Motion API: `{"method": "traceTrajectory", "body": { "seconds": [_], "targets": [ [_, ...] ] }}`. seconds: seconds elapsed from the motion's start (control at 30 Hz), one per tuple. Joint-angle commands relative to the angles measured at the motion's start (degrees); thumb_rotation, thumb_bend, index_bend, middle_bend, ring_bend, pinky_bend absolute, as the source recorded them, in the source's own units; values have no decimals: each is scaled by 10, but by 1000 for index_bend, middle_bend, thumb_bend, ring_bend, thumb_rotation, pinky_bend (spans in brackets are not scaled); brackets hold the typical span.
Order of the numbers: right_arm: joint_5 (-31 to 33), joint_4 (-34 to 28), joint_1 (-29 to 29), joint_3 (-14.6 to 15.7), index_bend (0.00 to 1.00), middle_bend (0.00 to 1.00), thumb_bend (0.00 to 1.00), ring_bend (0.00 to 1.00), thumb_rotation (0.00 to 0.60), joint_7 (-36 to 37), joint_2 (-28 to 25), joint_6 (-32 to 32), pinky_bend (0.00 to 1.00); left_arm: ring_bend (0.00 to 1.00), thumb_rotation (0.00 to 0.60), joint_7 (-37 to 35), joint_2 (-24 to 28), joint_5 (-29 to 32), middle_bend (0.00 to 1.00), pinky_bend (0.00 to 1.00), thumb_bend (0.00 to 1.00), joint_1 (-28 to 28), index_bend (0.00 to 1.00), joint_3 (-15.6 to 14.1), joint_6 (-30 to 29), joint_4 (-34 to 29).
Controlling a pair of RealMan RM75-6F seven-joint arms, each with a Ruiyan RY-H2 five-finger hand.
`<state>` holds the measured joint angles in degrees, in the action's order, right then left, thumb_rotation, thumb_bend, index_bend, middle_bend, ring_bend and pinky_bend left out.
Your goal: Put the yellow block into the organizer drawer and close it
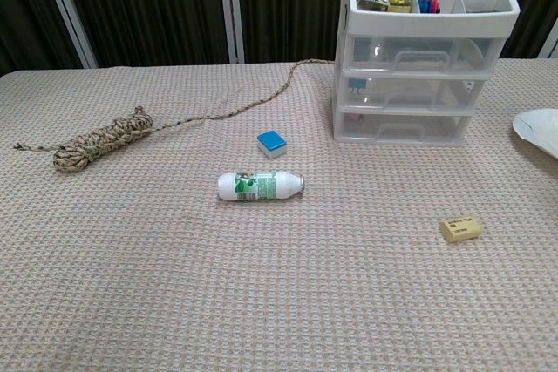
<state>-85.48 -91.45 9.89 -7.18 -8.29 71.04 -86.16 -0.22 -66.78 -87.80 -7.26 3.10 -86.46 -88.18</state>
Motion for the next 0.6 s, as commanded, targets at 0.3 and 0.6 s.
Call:
{"method": "traceTrajectory", "body": {
  "seconds": [0.3,0.6],
  "targets": [
    [-1,-1,0,0,80,0,79,0,600,0,0,0,0,0,600,1,0,1,0,0,158,1,110,0,-1,-1],
    [-2,-1,1,-1,80,0,79,0,600,-2,1,1,0,0,600,-2,1,2,0,0,159,-1,110,0,3,0]
  ]
}}
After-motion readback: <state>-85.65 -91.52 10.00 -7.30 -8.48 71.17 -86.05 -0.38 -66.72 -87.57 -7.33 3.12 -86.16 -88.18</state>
